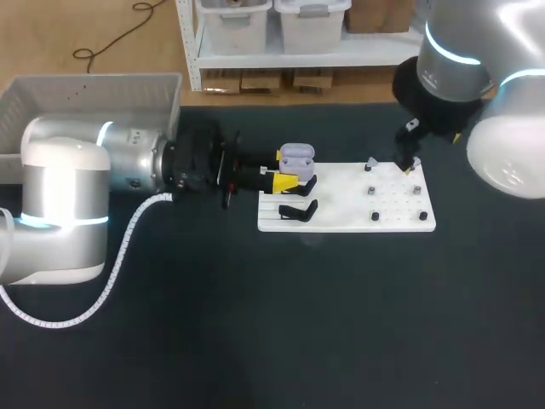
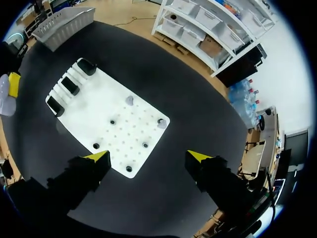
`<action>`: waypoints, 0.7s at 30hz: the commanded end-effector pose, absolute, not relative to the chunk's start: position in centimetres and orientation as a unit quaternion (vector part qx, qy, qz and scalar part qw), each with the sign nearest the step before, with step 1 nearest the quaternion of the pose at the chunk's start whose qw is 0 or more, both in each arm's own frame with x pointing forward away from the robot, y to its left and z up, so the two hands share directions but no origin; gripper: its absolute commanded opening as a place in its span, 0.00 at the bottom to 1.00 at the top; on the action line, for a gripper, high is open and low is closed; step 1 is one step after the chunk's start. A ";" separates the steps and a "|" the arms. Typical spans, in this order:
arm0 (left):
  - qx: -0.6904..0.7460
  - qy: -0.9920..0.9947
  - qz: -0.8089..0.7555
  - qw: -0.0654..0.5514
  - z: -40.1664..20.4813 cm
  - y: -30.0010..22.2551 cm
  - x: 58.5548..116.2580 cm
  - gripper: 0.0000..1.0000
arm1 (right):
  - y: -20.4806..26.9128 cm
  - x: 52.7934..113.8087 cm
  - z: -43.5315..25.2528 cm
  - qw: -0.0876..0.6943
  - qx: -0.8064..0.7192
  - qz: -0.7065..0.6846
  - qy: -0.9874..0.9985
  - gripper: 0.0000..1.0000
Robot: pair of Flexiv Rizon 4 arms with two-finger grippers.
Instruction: Pick up each earbud case from the left stands, insert the matching earbuds, close the lid, and place the case in the box.
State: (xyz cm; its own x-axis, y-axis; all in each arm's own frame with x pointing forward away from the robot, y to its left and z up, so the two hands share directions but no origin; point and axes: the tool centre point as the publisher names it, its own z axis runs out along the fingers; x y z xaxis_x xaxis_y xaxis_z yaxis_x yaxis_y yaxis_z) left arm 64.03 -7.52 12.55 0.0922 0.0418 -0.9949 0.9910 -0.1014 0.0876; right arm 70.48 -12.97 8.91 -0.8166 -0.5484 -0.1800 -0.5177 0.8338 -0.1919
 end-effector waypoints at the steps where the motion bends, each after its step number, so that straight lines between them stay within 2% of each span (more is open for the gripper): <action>1: 0.557 0.464 -0.487 0.487 12.5 -7.5 63.9 0.00 | -12.8 71.8 8.0 0.099 -0.273 -0.062 0.955 1.00; 21: 0.557 0.464 -0.487 0.487 12.5 -7.5 63.9 0.00 | -13.2 71.9 7.5 0.103 -0.259 -0.053 0.959 1.00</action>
State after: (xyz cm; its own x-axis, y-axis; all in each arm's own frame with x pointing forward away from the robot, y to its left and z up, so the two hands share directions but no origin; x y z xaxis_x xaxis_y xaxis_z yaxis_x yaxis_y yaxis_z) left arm 64.03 -7.51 12.55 0.0922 0.0419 -0.9949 0.9910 -0.1012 0.0876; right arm 72.02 -13.11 7.50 -0.8446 -0.5086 -0.1672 -0.4871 0.8596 -0.1540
